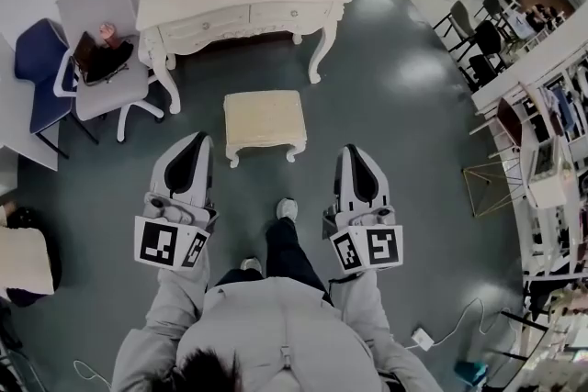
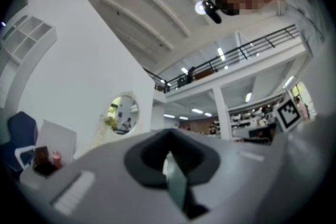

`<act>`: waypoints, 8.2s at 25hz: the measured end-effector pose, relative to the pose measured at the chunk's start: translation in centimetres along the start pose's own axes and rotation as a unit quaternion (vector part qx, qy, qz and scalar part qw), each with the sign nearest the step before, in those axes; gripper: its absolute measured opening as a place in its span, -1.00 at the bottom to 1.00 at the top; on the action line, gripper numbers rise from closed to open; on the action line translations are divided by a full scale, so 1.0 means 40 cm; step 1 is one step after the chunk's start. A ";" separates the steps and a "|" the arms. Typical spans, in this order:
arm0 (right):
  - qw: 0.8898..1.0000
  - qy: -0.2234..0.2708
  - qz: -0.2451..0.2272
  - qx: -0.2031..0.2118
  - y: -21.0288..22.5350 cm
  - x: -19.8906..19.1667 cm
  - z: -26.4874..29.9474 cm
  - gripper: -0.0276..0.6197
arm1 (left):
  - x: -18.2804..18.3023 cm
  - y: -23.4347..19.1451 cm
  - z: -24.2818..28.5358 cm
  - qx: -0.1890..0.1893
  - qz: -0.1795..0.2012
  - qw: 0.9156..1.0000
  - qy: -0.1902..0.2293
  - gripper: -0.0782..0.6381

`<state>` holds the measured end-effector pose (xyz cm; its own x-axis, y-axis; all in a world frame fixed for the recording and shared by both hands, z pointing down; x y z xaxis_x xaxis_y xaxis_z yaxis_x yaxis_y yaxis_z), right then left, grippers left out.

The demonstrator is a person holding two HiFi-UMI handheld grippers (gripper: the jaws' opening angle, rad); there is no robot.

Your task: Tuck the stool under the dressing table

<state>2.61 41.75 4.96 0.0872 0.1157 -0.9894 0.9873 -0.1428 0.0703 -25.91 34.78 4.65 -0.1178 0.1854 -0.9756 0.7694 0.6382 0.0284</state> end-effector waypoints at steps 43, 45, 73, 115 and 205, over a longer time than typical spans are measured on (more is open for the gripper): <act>0.982 -0.092 0.024 0.161 0.383 -0.184 0.685 -0.91 | -0.235 -0.127 0.552 0.149 -0.007 0.988 -0.043 -0.77; 0.981 -0.103 0.026 0.161 0.388 -0.210 0.682 -0.91 | -0.258 -0.120 0.549 0.149 -0.008 0.987 -0.054 -0.77; 0.951 -0.282 0.055 0.115 0.456 -0.664 0.588 -0.82 | -0.677 -0.101 0.493 0.135 -0.058 0.969 -0.198 -0.75; 0.901 -0.419 0.086 0.071 0.486 -1.318 0.467 0.18 | -1.372 -0.169 0.270 0.114 -0.099 0.913 -0.378 0.10; 0.877 -0.478 0.043 0.027 0.620 -1.552 1.020 0.20 | -1.652 -0.517 0.749 0.063 -0.107 0.861 -0.494 0.21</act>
<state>16.25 -9.08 62.95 -0.0163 -0.7710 -0.6366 0.9728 -0.1594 0.1682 -15.23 -13.06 62.01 0.2780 -0.6914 -0.6669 0.8658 0.4810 -0.1377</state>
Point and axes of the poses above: the fingertips, and each gripper's own axes: z forward along the fingers, y to its right, x out of its top, the point moved 9 cm from there along -z, backward along the fingers, and after that the axes turned 2 degrees about z, right-handed, at the moved point
